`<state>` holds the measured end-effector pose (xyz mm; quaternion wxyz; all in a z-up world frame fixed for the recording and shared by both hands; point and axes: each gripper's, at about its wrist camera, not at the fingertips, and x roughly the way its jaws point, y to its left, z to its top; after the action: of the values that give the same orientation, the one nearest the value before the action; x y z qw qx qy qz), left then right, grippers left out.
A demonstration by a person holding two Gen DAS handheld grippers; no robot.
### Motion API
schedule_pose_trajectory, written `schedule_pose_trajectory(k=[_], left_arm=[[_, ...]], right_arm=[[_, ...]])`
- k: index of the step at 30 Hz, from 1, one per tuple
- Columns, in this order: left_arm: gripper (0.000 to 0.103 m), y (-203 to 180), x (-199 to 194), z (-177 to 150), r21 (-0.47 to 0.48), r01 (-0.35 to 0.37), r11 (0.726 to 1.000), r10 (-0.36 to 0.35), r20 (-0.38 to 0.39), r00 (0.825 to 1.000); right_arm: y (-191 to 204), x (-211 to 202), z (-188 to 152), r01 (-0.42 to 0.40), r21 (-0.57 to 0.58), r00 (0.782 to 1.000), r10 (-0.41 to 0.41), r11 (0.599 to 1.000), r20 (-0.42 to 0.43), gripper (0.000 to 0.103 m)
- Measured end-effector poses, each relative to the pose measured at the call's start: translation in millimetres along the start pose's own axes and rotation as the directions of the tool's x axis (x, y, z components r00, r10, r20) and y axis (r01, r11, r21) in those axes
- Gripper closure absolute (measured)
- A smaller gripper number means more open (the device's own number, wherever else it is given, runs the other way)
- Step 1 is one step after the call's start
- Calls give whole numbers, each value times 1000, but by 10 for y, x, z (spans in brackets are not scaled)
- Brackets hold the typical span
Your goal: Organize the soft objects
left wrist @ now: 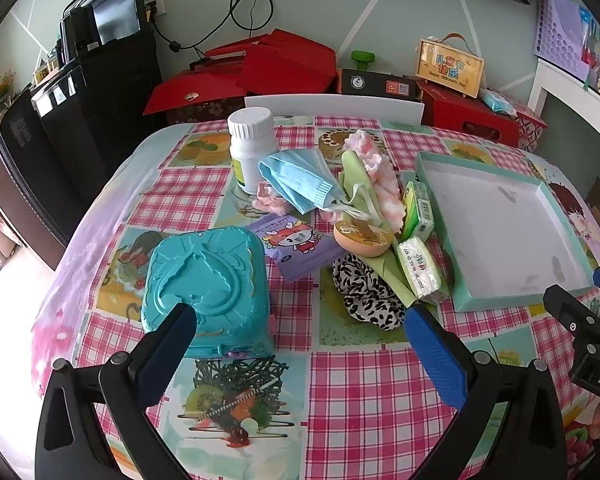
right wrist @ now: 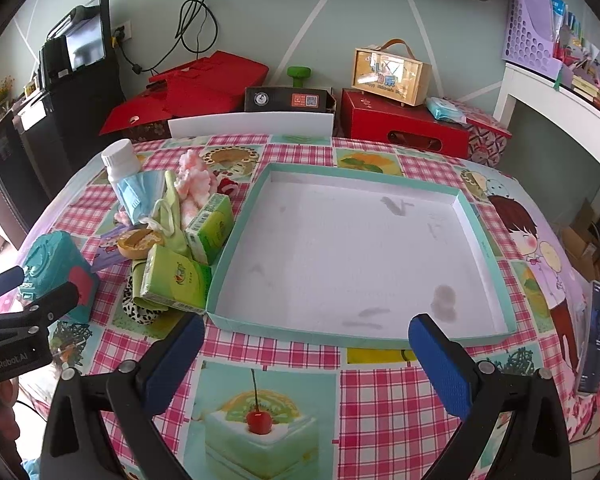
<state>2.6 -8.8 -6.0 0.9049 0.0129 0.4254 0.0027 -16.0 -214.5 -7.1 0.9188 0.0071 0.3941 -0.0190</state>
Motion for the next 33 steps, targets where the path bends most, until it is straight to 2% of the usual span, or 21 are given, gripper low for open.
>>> schedule_pose_trajectory(k=[17, 33], left_arm=[[0, -16, -11, 19, 0, 36, 999, -36, 11, 999], [0, -29, -14, 15, 8, 37, 999, -37, 11, 999]], right_arm=[[-6, 21, -1, -3, 1, 1000, 3, 1000, 0, 0], [8, 45, 7, -5, -1, 1000, 5, 1000, -11, 0]])
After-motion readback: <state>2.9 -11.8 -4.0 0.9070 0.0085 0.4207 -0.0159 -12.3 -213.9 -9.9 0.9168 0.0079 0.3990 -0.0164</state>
